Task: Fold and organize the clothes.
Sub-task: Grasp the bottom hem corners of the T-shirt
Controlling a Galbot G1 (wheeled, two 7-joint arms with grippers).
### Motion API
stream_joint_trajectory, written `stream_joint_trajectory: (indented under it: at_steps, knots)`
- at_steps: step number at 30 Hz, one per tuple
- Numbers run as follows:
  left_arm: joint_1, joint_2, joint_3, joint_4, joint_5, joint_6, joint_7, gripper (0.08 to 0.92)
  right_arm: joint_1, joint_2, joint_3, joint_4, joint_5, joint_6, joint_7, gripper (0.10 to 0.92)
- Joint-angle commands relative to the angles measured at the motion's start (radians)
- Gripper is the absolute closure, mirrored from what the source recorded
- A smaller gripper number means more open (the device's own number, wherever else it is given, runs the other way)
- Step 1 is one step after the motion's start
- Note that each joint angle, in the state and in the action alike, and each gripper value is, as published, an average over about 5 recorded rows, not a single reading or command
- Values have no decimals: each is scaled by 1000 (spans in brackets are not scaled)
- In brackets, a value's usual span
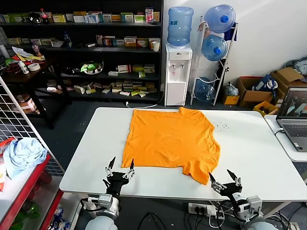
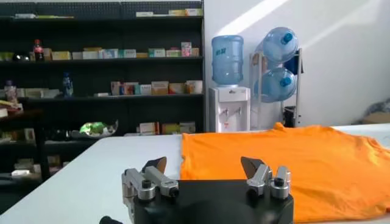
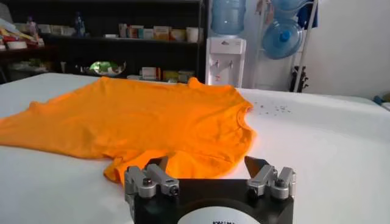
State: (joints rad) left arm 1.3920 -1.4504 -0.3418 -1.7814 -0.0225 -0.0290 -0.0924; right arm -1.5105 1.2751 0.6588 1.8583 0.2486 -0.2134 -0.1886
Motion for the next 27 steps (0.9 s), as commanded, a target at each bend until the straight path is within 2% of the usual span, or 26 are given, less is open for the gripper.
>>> stream_joint_trajectory:
  at_steps: [1,11,24,27]
  knots:
    - [-1,-1,2,5,18,6,-2,177,-5,-2,3,3,6,4,-3,203]
    - [-73,-6,30,79,-29,139,-35,177,68,7,-54,-85,0,7,27,203]
    - [-127,-3,33,160,-67,191,-68,177,150,31,-149,-204,-42,11,21,205]
    - [-130,-4,31,163,-73,190,-69,177,163,34,-157,-211,-46,8,22,249]
